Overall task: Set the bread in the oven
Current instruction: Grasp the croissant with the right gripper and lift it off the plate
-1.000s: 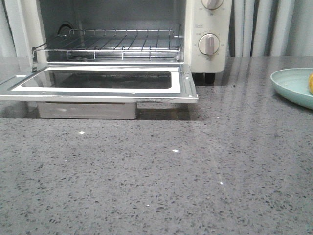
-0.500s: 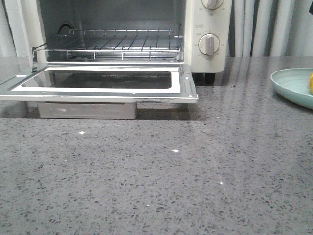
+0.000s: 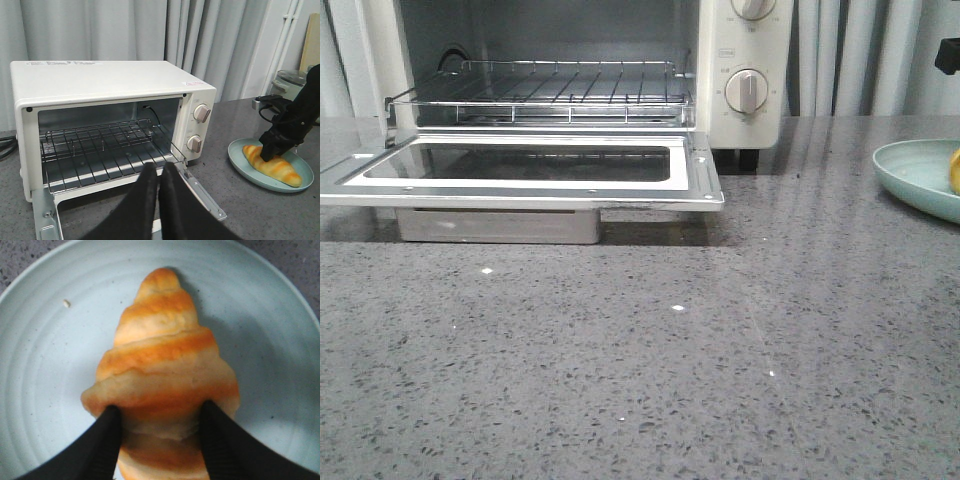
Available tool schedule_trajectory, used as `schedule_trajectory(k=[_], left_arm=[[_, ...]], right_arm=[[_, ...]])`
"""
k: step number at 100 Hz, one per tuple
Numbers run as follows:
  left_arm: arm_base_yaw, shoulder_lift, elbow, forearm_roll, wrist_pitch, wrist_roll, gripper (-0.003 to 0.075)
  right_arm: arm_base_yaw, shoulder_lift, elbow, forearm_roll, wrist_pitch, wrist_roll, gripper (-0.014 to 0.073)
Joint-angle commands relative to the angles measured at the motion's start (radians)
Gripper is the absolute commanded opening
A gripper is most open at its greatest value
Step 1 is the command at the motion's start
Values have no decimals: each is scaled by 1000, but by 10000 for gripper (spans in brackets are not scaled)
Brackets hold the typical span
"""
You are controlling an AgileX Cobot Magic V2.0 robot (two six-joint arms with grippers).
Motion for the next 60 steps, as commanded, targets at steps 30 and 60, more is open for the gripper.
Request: schedule_trajectory(k=[30,60], left_arm=[[67,-51,-29,73,-8,-36,-22],[268,-165,-29,205,105,-118,-22]], right_arm=[[-8,-23,-24,-15,15,-4,-67],[40,-84,-28,-15,66,-4,-67]])
